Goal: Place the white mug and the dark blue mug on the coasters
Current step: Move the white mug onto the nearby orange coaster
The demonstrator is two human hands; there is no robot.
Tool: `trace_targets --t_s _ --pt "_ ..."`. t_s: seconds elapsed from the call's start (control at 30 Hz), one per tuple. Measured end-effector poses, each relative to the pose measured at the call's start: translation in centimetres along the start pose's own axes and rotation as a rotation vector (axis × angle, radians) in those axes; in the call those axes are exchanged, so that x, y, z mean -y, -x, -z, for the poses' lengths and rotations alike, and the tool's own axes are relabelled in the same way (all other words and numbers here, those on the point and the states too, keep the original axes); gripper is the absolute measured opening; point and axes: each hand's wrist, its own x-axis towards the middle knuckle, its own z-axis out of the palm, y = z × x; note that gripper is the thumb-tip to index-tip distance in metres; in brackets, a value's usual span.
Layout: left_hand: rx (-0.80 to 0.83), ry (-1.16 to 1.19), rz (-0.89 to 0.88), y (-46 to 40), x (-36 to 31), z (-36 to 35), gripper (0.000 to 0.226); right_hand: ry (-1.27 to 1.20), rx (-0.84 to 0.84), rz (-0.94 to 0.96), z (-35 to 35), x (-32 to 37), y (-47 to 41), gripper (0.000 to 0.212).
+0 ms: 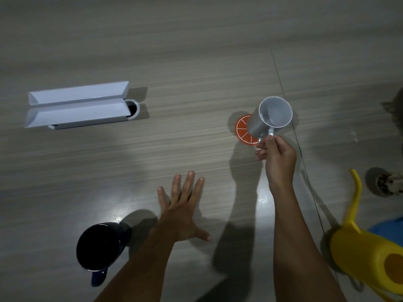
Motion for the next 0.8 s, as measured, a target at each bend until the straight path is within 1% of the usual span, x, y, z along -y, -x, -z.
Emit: trace_targets --t_s 0.57,0.8 --pt "-0.023 0.008 0.004 0.0 -0.1 0.0 0.155 0.044 0.016 -0.066 -0.4 -2.0 -1.3 0.034" --pt "-0.029 0.016 0.001 -0.1 0.1 -0.3 0.155 0.078 0.022 -0.066 -0.8 -2.6 -1.3 0.034"
